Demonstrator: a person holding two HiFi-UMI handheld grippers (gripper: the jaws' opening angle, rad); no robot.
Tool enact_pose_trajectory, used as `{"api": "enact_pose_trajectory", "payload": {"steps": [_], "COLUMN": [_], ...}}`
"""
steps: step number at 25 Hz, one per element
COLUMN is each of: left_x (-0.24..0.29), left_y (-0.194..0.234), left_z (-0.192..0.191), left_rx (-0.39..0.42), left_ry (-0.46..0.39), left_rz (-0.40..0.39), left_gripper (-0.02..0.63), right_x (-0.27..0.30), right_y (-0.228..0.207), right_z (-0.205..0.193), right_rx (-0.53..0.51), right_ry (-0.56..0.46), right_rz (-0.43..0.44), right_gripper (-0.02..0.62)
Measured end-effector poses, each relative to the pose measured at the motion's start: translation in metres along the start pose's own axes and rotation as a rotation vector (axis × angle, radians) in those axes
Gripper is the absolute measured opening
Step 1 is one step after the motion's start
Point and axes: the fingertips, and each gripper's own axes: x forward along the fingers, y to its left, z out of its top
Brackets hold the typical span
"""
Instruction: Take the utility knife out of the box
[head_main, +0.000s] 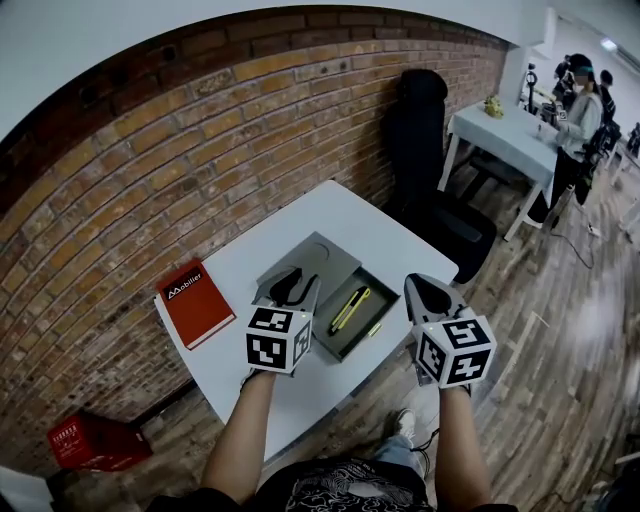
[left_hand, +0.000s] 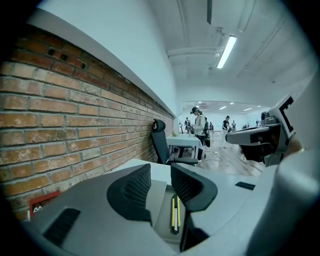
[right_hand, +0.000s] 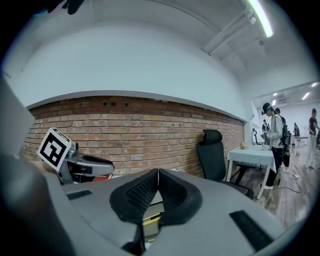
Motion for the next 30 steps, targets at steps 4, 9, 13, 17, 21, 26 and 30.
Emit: {"api": "enact_pose_trajectory", "payload": {"steps": [4, 9, 13, 17, 21, 26, 30], "left_x": [0.022, 0.04, 0.052, 0.059, 0.062, 0.061, 0.066], "left_y": [0.001, 0.001, 0.001, -0.001, -0.004, -0.008, -0.013], "left_z": [0.008, 0.016, 0.021, 0.019, 0.013, 0.003, -0.013], "left_rx": [-0.016, -0.052, -0.084, -0.112, -0.123, -0.126, -0.133], "left_ry": [-0.001, 0.005, 0.005, 0.012, 0.026, 0.049, 0.102], "left_rz": [0.078, 0.194, 0.272, 0.346, 0.403, 0.448, 0.453], "left_gripper": [0.127, 0.126, 0.127, 0.127, 0.127, 0.127, 0.127], "right_x": [0.029, 0.065, 0.088, 0.107, 0.121, 0.13, 0.131], "right_y": [-0.024, -0.047, -0.06, -0.063, -0.063, -0.056, -0.051], "right_z": [0.008, 0.022, 0.03, 0.03, 0.033, 0.028, 0.019], "right_rx": [-0.015, -0.041, -0.06, -0.088, -0.109, -0.115, -0.119], "right_ry": [0.0, 0.011, 0.016, 0.029, 0.026, 0.027, 0.04], "right_rz": [0.083, 0.208, 0.298, 0.393, 0.477, 0.576, 0.623], "right_gripper": [0.02, 0.02, 0.02, 0.02, 0.02, 0.02, 0.02]}}
